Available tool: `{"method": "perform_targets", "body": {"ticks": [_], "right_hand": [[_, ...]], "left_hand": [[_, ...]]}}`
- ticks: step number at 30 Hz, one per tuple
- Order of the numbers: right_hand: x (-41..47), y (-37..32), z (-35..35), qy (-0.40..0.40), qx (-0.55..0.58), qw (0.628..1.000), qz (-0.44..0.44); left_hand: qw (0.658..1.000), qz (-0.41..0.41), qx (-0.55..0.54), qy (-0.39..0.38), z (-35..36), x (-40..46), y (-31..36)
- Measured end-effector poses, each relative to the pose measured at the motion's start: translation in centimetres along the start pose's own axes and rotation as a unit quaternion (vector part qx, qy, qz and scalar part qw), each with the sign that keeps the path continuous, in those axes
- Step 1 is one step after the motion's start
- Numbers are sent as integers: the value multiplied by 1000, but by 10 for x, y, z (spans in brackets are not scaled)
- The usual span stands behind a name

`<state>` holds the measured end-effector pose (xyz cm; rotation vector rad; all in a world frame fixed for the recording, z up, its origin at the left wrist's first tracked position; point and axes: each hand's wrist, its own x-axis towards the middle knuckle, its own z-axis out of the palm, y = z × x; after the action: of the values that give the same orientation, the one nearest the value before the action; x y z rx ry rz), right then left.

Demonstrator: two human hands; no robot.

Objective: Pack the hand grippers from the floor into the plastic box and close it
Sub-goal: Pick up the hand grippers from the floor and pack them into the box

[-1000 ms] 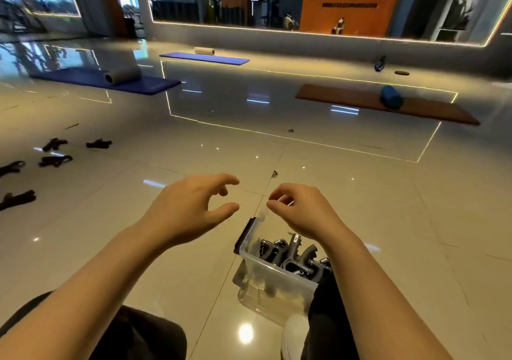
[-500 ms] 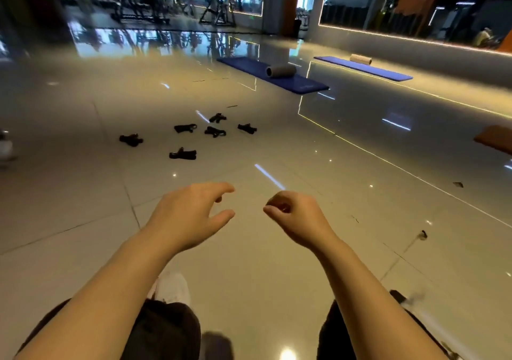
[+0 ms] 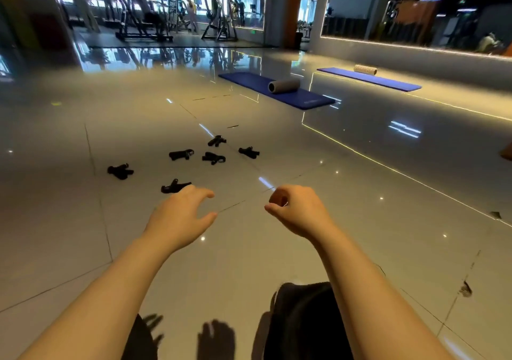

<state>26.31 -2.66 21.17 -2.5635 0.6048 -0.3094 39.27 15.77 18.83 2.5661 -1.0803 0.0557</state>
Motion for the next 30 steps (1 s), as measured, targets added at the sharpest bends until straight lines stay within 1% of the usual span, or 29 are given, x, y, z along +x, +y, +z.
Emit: {"method": "perform_targets", "body": {"ticks": [2, 4, 6, 7, 10, 13, 15, 16, 18, 19, 21, 23, 26, 30], "right_hand": [[38, 2, -2, 17, 32, 999, -12], [74, 4, -1, 25, 80, 996, -2], [111, 3, 5, 23, 88, 996, 7], [131, 1, 10, 15, 94, 995, 6], [186, -14, 30, -11, 85, 996, -16], [239, -40, 59, -32, 55, 997, -44], [271, -63, 77, -54, 42, 996, -60], [286, -76, 84, -62, 39, 995, -68], [314, -107, 96, -75, 44, 992, -86], [326, -123, 101, -85, 47, 990, -102], [349, -146, 107, -111, 36, 984, -133], [374, -154, 111, -123, 29, 982, -141], [422, -143, 119, -131, 32, 982, -131], [489, -111, 135, -172, 31, 978, -112]], "left_hand": [[999, 28, 28, -20, -2, 42, 6], [1000, 24, -7, -6, -13, 77, 6], [999, 20, -50, 5, -24, 105, -5], [999, 20, -37, -9, -28, 114, -15], [996, 12, 44, -74, -28, 134, -64], [993, -29, 59, -100, -23, 153, -127], [982, -42, 101, -157, -22, 164, -159], [981, -45, 82, -170, -24, 171, -173], [985, -72, -10, -154, -35, 183, -202], [987, -90, -38, -127, -41, 188, -217], [988, -121, -29, -88, -49, 199, -249], [986, -148, -32, -67, -49, 217, -274], [987, -141, -27, -76, -41, 262, -300], [982, -126, 14, -140, -31, 341, -339]]}}
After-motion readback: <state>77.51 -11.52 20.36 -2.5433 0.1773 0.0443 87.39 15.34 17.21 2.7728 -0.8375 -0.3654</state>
